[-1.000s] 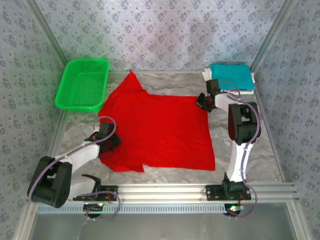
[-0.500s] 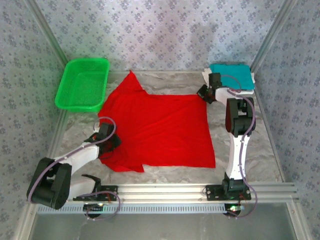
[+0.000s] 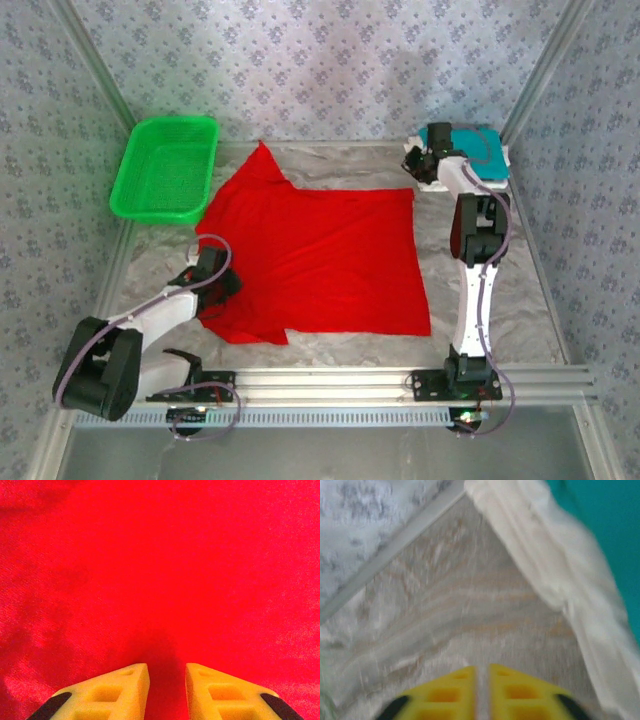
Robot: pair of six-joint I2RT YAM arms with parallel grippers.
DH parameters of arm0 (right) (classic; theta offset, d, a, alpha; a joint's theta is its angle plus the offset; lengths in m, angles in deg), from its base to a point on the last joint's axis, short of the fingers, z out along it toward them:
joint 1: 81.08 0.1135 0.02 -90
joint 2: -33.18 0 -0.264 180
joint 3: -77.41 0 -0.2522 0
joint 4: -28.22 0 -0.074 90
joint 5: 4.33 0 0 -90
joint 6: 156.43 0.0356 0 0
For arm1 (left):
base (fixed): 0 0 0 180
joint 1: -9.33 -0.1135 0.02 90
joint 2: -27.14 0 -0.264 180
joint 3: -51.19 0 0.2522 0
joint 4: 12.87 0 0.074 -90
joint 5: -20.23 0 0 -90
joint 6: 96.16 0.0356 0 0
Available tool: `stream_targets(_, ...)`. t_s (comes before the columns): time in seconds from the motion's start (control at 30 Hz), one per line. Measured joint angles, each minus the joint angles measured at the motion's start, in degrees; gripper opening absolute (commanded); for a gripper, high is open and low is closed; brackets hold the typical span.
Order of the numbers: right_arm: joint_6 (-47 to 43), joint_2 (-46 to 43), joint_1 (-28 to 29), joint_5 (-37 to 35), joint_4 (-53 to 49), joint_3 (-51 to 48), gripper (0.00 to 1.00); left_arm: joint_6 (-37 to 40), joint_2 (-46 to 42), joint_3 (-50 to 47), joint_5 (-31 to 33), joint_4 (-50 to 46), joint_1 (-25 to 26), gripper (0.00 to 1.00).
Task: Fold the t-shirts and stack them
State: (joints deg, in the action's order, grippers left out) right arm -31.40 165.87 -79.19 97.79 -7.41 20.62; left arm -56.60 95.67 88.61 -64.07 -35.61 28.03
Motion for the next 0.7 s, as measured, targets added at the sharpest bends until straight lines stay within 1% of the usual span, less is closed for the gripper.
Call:
stream_targets(0.03, -1.0, -1.9, 0.4, 0.0, -1.0, -2.2, 0.31, 0.0, -0.2, -0.1, 0.0, 0.0, 0.0, 0.28)
stream_targets(0.07, -1.8, -3.7, 0.9, 0.1, -1.6, -4.5, 0.35, 0.0, -0.2, -0.1, 0.0, 0.0, 0.0, 0.28)
stream_targets(0.1, -2.0, -6.2, 1.2, 0.5, -1.9, -8.0, 0.37, 0.0, -0.2, -0.1, 0.1, 0.0, 0.0, 0.28)
stream_targets(0.17, -2.1, -10.7, 1.7, 1.9, -2.1, -15.0, 0.39, 0.0, -0.2, -0.1, 0.2, 0.0, 0.0, 0.28)
stream_targets(0.23, -1.6, -13.3, 1.4, 3.3, -1.8, -19.8, 0.45, 0.0, -0.2, -0.1, 0.2, 0.0, 0.0, 0.28)
stream_targets(0.3, -1.0, -14.3, 0.3, 4.5, -1.5, -22.7, 0.45, 0.0, -0.2, -0.1, 0.2, 0.0, 0.0, 0.28)
stream_targets(0.47, 0.4, -13.9, -2.4, 6.4, -0.3, -23.6, 0.45, 0.0, -0.2, -0.1, 0.2, 0.0, 0.0, 0.28)
stream_targets(0.7, 3.7, -10.0, -2.2, 8.3, 2.9, -20.4, 0.43, 0.0, -0.2, -0.2, 0.2, 0.0, 0.0, 0.28)
